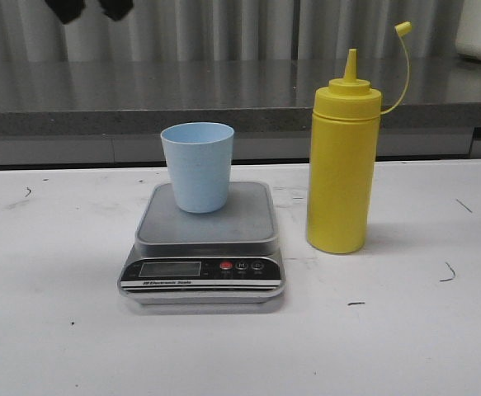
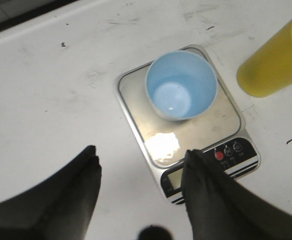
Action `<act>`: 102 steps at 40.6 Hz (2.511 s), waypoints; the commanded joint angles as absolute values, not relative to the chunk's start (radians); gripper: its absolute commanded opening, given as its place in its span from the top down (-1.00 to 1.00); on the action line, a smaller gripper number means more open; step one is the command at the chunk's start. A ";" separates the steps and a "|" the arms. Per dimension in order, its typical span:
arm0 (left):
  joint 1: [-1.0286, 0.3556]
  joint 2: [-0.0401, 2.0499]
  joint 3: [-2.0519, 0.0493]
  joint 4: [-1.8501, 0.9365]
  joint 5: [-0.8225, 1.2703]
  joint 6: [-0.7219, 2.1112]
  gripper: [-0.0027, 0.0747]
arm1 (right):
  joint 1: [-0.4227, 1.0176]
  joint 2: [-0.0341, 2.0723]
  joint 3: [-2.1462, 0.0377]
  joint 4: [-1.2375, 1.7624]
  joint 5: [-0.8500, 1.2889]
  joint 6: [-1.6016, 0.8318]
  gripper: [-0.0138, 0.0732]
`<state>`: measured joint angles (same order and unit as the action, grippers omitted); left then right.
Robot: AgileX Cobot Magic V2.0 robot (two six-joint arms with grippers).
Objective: Pour seasoning into cup on scale with both arms
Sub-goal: 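Open the left gripper and raise it away from the cup, then move the right gripper to the yellow squeeze bottle and grasp it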
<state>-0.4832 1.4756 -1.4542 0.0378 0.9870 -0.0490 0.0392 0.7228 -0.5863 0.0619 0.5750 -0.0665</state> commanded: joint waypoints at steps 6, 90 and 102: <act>-0.490 1.173 -1.224 0.099 0.842 -0.043 -0.02 | 0.035 0.726 -0.620 0.069 0.517 -0.074 -0.51; -0.490 0.506 -0.713 0.072 0.569 -0.043 -0.02 | 0.035 0.726 -0.624 0.106 0.472 -0.074 -0.51; -0.490 0.506 -0.713 0.072 0.569 -0.043 -0.02 | 0.157 0.743 -0.634 0.106 0.436 -0.128 -0.70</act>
<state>-0.4833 0.5028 -0.6884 0.0764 0.6566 -0.0425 0.1174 0.7320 -0.5947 0.0985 0.5264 -0.1117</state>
